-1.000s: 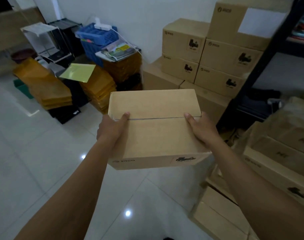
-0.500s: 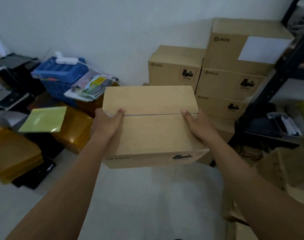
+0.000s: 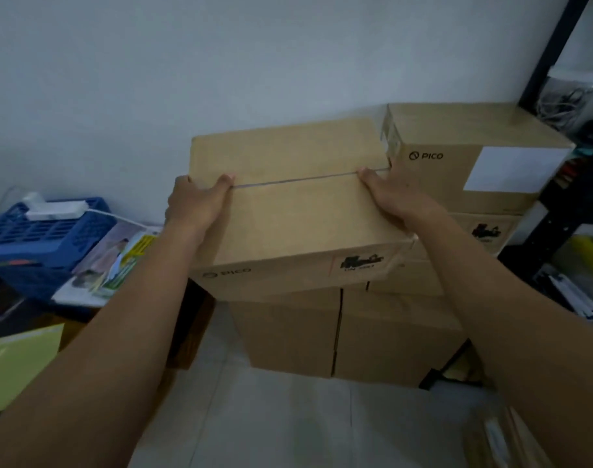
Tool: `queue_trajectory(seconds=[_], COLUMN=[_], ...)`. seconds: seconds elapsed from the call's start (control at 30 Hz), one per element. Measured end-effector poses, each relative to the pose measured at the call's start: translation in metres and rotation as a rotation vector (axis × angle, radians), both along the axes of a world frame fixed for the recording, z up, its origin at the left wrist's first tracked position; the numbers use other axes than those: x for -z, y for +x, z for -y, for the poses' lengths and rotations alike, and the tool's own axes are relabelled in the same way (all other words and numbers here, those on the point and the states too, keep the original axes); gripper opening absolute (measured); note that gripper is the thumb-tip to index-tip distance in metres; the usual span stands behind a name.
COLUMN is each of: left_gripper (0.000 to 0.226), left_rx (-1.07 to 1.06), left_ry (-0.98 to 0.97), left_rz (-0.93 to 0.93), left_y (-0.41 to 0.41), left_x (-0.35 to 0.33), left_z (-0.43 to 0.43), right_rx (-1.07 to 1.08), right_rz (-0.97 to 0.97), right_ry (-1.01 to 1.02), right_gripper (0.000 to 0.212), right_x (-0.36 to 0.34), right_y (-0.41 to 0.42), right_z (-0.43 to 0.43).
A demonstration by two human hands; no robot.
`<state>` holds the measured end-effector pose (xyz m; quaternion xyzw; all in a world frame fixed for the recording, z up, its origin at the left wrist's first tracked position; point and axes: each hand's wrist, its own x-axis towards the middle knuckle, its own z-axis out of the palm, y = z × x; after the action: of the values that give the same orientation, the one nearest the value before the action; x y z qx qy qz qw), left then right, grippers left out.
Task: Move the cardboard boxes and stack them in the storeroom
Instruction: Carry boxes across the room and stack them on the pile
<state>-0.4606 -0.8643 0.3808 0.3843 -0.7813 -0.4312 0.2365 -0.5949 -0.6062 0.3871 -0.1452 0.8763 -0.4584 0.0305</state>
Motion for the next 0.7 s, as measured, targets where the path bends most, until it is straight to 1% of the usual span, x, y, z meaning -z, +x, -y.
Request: queue_trajectory(seconds=[0.07, 0.13, 0.27, 0.4, 0.53, 0.6, 0.7], left_gripper=[0.081, 0.076, 0.071, 0.07, 0.075, 0.073, 0.073], left_rx=[0.049, 0.121, 0.322, 0.417, 0.445, 0.438, 0.439], left_ry=[0.017, 0.057, 0.089, 0.039, 0.032, 0.019, -0.018], left_rz=[-0.007, -0.008, 0.085, 0.132, 0.15, 0.17, 0.227], left_y=[-0.037, -0.076, -0.15, -0.216, -0.267, -0.288, -0.313], left_x=[-0.017, -0.034, -0.053, -0.049, -0.03, -0.019, -0.011], left_z=[0.019, 0.035, 0.059, 0.073, 0.08, 0.085, 0.092], right_rx=[0.03, 0.076, 0.189, 0.25, 0.229, 0.206, 0.095], right_rz=[-0.023, -0.027, -0.067, -0.129, -0.13, -0.172, -0.24], right_ry=[0.01, 0.065, 0.324, 0.574, 0.77, 0.798, 0.775], right_gripper=[0.067, 0.067, 0.066, 0.059, 0.06, 0.056, 0.05], right_x=[-0.015, -0.031, -0.055, -0.053, -0.026, -0.016, -0.008], right_y=[-0.027, -0.054, -0.104, -0.149, -0.185, -0.195, -0.211], right_z=[0.013, 0.022, 0.035, 0.05, 0.065, 0.073, 0.089])
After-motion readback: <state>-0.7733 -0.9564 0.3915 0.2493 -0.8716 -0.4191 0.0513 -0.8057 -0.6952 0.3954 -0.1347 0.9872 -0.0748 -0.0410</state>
